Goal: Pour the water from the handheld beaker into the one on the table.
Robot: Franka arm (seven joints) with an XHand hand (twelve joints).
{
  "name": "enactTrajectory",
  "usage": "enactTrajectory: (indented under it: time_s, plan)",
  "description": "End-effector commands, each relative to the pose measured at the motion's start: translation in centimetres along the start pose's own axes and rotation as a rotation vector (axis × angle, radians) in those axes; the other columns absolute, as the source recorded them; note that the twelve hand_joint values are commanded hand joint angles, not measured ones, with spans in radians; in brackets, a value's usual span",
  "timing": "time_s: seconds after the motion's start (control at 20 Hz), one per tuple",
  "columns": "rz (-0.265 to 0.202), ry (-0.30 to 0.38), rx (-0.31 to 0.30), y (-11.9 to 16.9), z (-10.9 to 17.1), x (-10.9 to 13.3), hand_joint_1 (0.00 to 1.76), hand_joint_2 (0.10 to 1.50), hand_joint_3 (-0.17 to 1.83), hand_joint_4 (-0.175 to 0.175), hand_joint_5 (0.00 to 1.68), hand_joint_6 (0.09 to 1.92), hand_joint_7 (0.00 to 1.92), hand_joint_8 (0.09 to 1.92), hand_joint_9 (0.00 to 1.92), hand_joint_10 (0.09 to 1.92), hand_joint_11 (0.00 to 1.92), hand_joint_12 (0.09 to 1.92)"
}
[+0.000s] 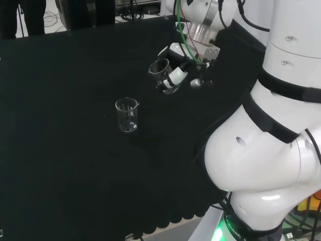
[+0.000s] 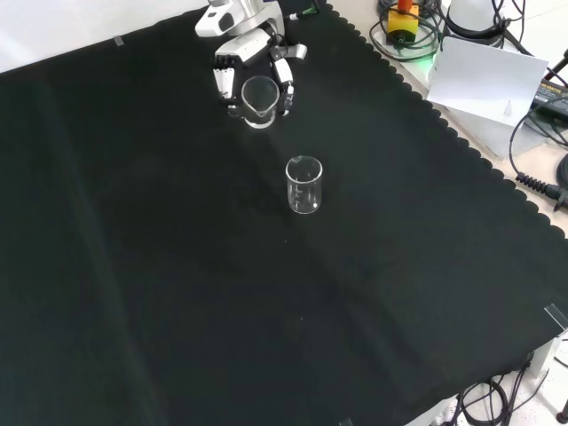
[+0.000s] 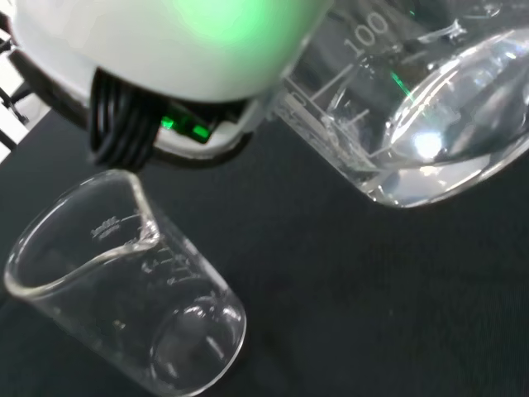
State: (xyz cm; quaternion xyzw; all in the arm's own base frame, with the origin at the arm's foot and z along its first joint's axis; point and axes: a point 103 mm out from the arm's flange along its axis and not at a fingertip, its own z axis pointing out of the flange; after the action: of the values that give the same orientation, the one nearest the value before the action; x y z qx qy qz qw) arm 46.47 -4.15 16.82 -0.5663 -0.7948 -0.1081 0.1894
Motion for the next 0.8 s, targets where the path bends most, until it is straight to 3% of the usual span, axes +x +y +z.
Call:
enactTrajectory:
  time_s: [0.05, 0.65, 0.8]
  plan:
    - [0.005, -0.033, 0.054, -1.5, -0.2, 2.0, 1.45, 0.49, 0.83, -0.175, 1.25, 0.58, 1.42, 0.48, 1.64, 0.29, 1.33, 0.59]
    - [0.035, -0.139, 0.190, -1.3, 0.8, 4.5, 1.45, 0.48, 0.87, -0.175, 1.22, 0.66, 1.39, 0.57, 1.58, 0.44, 1.33, 0.60]
    - [0.046, -0.175, 0.238, -0.9, 1.2, 4.8, 1.35, 0.49, 0.90, -0.168, 1.24, 0.70, 1.45, 0.58, 1.60, 0.51, 1.34, 0.61]
